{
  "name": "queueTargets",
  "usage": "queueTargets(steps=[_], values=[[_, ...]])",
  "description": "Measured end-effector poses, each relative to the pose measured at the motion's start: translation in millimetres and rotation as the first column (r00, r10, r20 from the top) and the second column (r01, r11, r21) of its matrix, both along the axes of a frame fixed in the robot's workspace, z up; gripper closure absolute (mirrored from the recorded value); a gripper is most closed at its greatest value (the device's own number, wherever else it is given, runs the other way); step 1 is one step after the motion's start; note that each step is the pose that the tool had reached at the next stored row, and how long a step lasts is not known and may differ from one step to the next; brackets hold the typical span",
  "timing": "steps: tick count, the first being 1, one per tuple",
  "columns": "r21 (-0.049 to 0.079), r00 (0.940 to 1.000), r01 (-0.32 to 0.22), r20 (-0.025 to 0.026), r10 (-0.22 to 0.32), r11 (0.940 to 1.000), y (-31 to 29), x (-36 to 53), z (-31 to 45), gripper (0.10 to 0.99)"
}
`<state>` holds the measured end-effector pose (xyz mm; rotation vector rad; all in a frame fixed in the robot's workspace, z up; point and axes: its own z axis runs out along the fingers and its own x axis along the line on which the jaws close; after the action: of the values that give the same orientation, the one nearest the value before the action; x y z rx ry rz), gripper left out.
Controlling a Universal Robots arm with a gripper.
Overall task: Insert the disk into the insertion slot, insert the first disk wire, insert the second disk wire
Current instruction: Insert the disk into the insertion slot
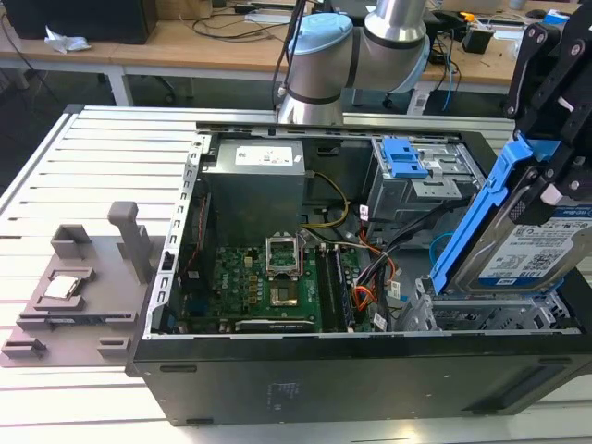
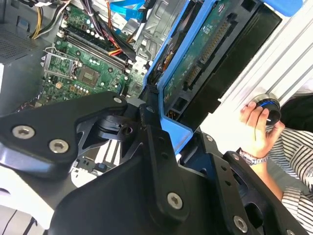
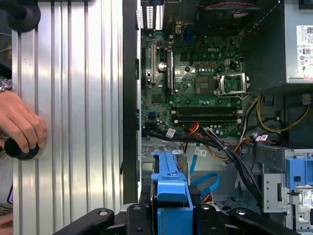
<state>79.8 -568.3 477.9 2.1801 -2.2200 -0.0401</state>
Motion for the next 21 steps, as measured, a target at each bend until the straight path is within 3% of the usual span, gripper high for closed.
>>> queueTargets(steps=[21], values=[[0.0,1.0,0.0,0.0,0.0,1.0,0.1,0.0,-15.9,0.718]])
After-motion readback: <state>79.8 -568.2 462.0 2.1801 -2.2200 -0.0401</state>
